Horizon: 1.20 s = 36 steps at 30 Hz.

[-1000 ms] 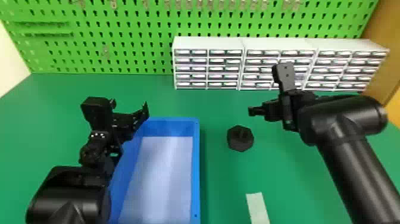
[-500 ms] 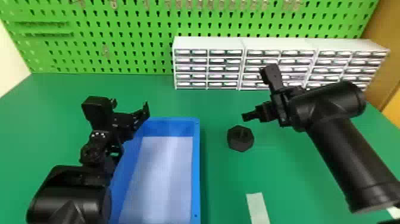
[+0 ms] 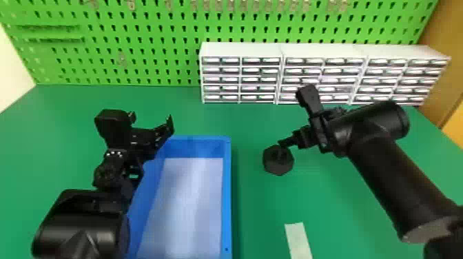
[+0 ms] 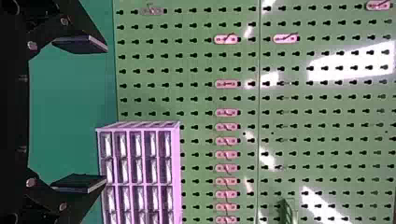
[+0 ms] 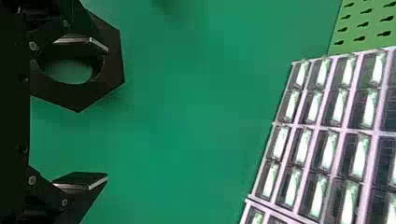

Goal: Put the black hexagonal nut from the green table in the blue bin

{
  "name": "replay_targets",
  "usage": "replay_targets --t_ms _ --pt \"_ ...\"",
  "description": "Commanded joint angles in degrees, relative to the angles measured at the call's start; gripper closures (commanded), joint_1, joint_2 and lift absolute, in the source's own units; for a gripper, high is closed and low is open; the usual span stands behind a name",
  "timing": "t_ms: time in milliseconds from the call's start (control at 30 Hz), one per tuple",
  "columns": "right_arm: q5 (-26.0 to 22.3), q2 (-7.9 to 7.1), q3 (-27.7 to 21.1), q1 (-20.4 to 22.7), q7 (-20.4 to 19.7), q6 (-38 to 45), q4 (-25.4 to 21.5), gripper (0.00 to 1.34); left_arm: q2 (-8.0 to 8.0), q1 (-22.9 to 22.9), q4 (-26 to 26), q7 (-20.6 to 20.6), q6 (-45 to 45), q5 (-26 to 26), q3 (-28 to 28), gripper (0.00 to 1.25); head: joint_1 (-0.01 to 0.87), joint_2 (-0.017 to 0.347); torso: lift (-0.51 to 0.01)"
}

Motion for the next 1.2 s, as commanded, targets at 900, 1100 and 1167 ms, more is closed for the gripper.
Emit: replay_targets --t_ms 900,1100,1167 --pt "-3.23 1.67 2.27 -2.03 -5.9 -5.19 10.44 0.41 0.0 -0.58 -0.04 0.0 0.0 -0.05 -0.1 0.28 0.686 0.051 -0.096" --pt "-3.23 1.76 2.18 -2.03 -6.16 -5.19 10.7 0.55 0.0 -0.58 -0.04 0.0 0.0 -0.05 -0.1 0.28 0.686 0.051 -0.096" --pt "-3.23 1.76 2.18 -2.03 -6.16 -5.19 10.79 0.57 0.0 -0.67 -0.04 0.0 0.0 -0.05 -0.1 0.28 0.686 0.051 -0.096"
